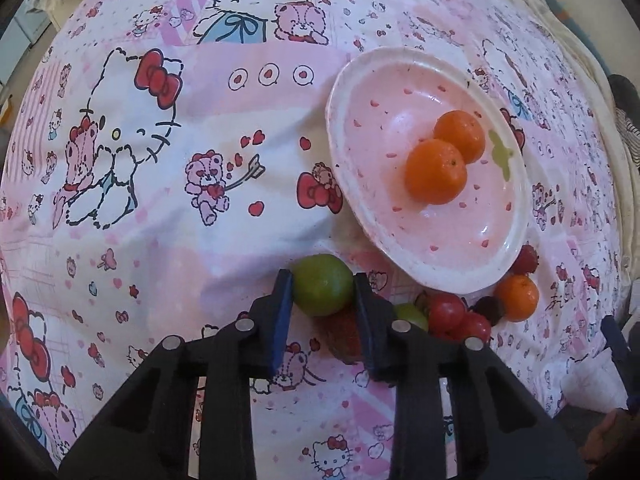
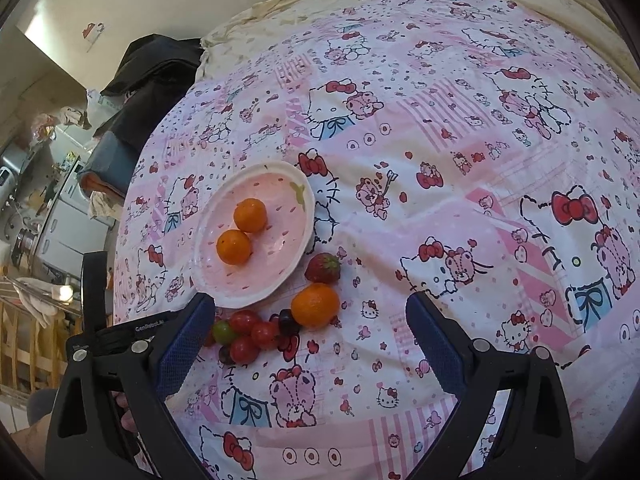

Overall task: Organize fruits
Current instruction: 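Grasp the green lime with the left tool, then grasp the orange beside the strawberry with the right tool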

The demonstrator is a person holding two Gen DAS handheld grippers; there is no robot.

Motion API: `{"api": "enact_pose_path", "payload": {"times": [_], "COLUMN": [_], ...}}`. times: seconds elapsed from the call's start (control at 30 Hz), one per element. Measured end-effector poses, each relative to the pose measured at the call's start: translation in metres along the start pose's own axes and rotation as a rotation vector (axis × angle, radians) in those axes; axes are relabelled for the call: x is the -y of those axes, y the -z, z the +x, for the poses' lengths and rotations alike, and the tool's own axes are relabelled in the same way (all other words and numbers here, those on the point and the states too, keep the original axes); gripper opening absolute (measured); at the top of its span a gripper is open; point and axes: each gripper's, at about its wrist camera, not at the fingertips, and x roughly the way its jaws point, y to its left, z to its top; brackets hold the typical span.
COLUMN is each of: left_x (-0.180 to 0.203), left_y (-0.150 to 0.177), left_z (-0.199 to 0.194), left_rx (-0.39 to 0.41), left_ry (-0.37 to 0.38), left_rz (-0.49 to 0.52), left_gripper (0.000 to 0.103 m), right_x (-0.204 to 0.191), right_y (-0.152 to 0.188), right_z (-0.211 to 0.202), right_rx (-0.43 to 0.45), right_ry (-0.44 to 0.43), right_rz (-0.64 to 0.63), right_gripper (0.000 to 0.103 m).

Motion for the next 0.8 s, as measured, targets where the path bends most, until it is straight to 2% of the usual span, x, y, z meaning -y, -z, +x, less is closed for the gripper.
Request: {"api": "enact_pose_path", "payload": {"times": [0.2,0.4,0.43,0.5,0.57,0.7,0.8], "left_x": [0.0,-0.001,0.0,0.0,0.0,0.0,-0.001], "left_y": [0.002,0.013,0.014,0.017,0.019,0.018,0.019], "left_z": [-0.025,-0.063,-0.067,-0.073,-0.076,-0.076,-0.076], "left_rx": [0.07,0.175,0.184,0.191,0.197,0.202,0.202], "left_ry": [-0.003,-0.051,-0.057,-0.061,-0.058,-0.063,-0.063], "left_rz": [0.032,0.097,0.107,0.119,0.123,0.121,0.118], "left_gripper": [0.025,0.025,0.025,0.025,0.025,0.025,0.025], "right_x": [0.0,0.011,0.015,0.019,0.019,0.015,0.011], "right_y": [-0.001,-0.005,-0.007,-0.009,-0.009,0.003,0.01], "right_z": [0.0,0.007,0.013,0.024,0.042,0.071,0.092], "right_rx": [-0.001,-0.027,-0.047,-0.083,-0.142,-0.227,-0.287], "right_ry": [-0.004,-0.011,-0.008,0.006,0.026,0.015,0.008], "right_rz": [-0.004,0.049,0.064,0.07,0.054,0.049,0.053], "right_gripper": [0.098,0.097,0.095,0.082,0.076,0.066,0.064]}}
